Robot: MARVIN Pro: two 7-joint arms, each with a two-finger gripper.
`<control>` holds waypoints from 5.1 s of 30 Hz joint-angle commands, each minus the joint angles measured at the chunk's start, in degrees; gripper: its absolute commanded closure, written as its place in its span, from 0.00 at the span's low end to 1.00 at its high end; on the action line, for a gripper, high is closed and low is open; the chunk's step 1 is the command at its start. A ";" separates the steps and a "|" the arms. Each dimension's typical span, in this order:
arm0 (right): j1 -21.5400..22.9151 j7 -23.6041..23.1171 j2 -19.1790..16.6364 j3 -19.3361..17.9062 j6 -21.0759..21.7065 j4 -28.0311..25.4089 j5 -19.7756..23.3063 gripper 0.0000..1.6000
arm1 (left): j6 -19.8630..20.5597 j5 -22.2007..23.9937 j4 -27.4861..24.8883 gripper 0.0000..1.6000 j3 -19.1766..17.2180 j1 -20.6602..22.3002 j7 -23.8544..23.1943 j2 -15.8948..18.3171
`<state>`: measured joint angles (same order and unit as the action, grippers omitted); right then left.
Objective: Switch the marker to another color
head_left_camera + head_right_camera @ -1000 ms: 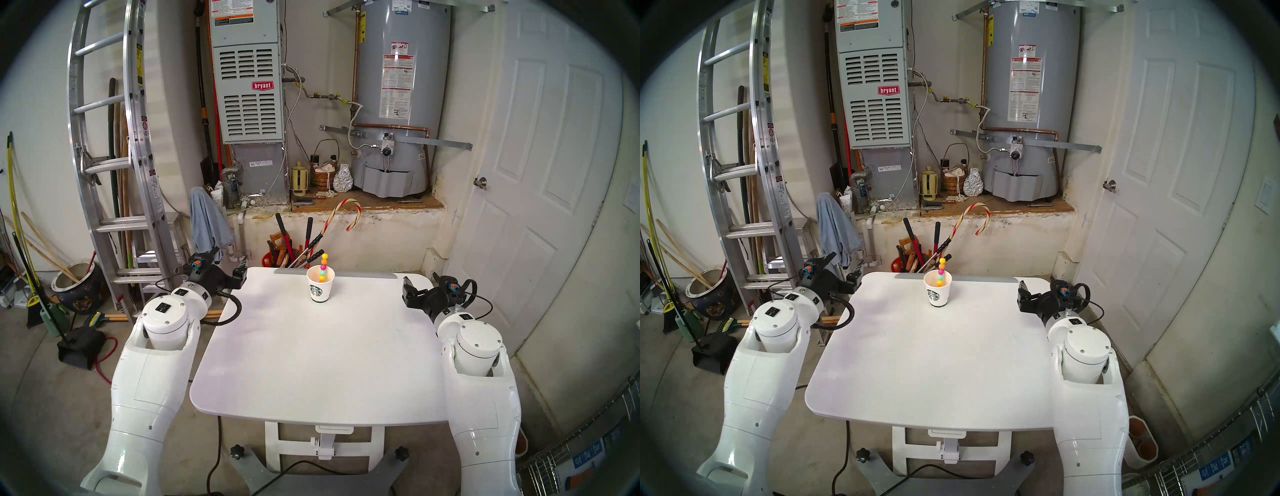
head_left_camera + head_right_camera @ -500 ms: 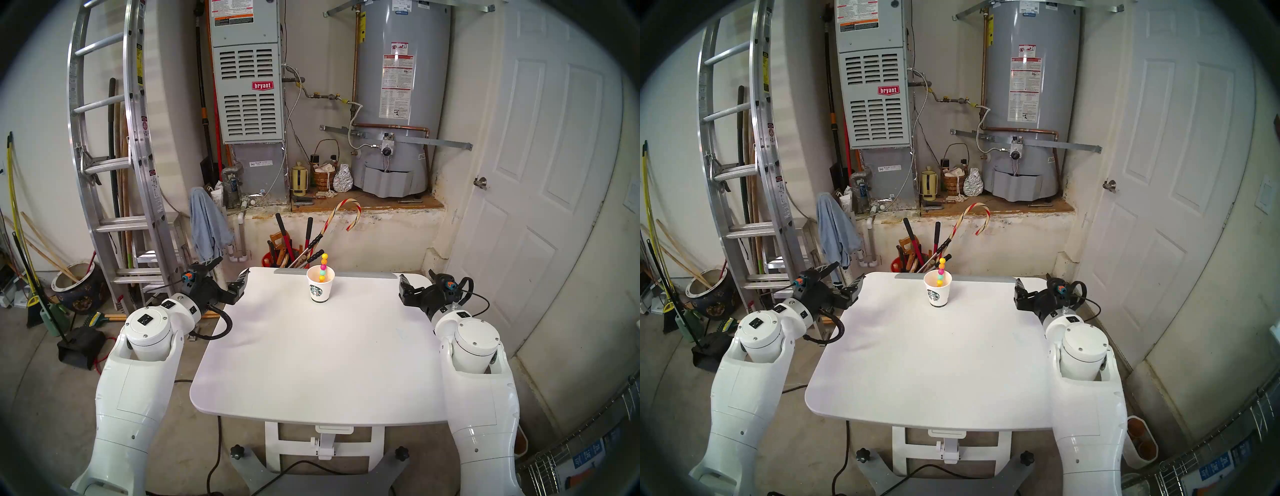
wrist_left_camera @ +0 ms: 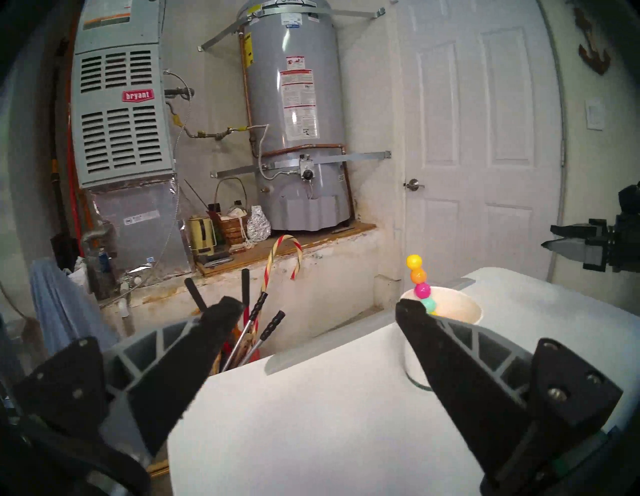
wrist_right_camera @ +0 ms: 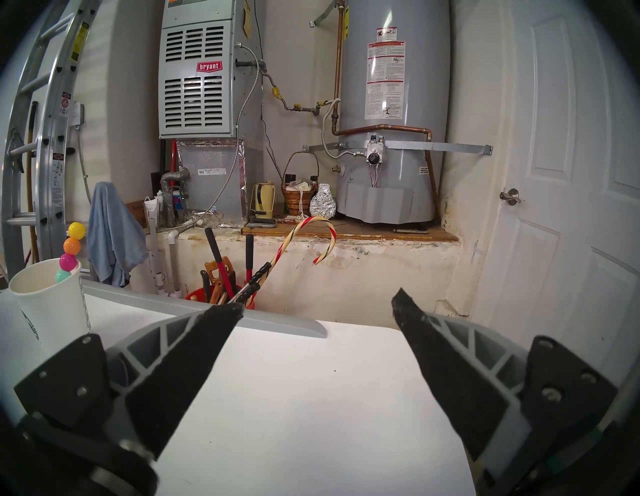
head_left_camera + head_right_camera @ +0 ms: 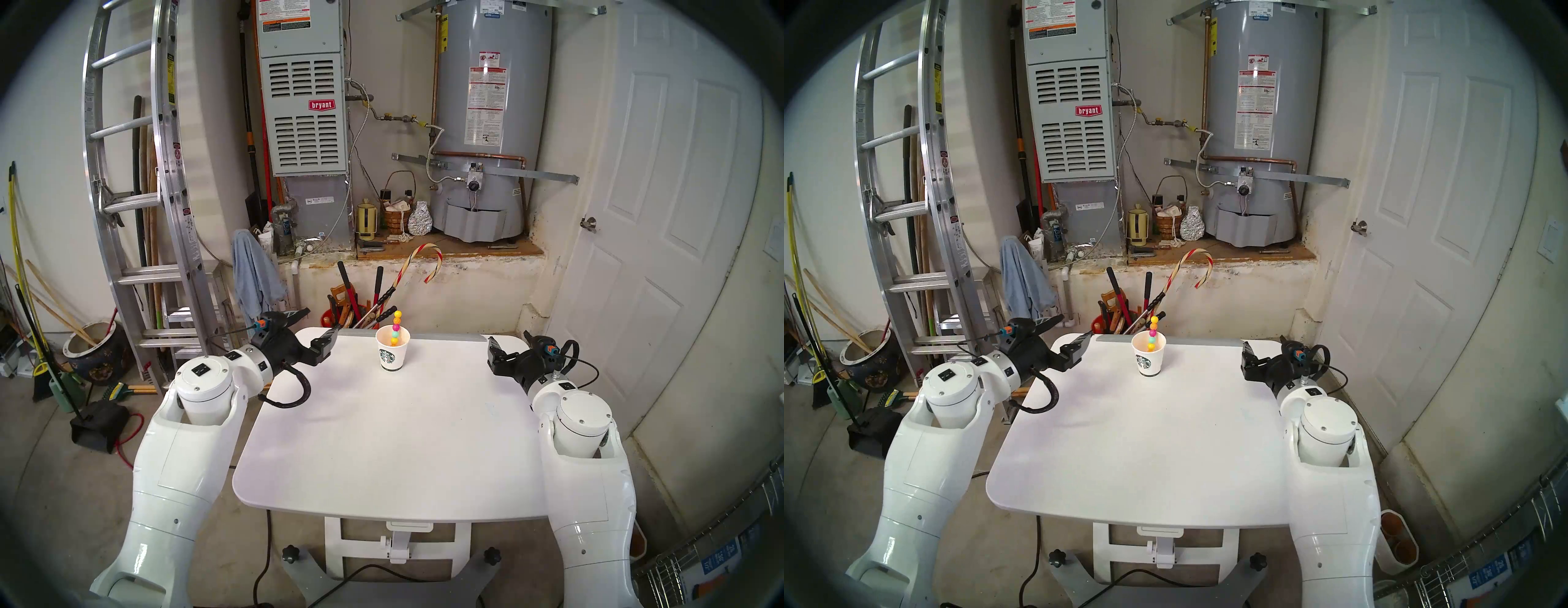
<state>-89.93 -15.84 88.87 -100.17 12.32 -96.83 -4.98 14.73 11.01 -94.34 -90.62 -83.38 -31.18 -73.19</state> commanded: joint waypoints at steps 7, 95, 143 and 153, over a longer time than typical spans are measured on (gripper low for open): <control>-0.69 0.72 0.24 -0.83 -0.38 -2.26 0.02 0.00 | 8.06 1.86 -0.08 0.00 3.75 8.33 -3.71 -0.66; -6.98 0.88 1.23 -3.07 -0.17 -7.71 1.59 0.00 | 0.70 -6.80 20.95 0.30 16.19 21.64 -3.64 -6.96; -6.29 0.21 1.28 -4.78 -0.42 -5.94 1.91 0.00 | 0.19 -7.38 26.69 0.85 16.87 24.63 -4.30 -9.02; -5.93 0.22 1.32 -4.66 -0.50 -5.37 1.69 0.00 | 0.03 -6.99 27.13 1.00 16.75 24.85 -4.27 -8.99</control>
<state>-97.05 -15.77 90.36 -105.07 12.35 -101.36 -3.15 15.34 3.76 -66.69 -73.59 -60.27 -35.07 -81.92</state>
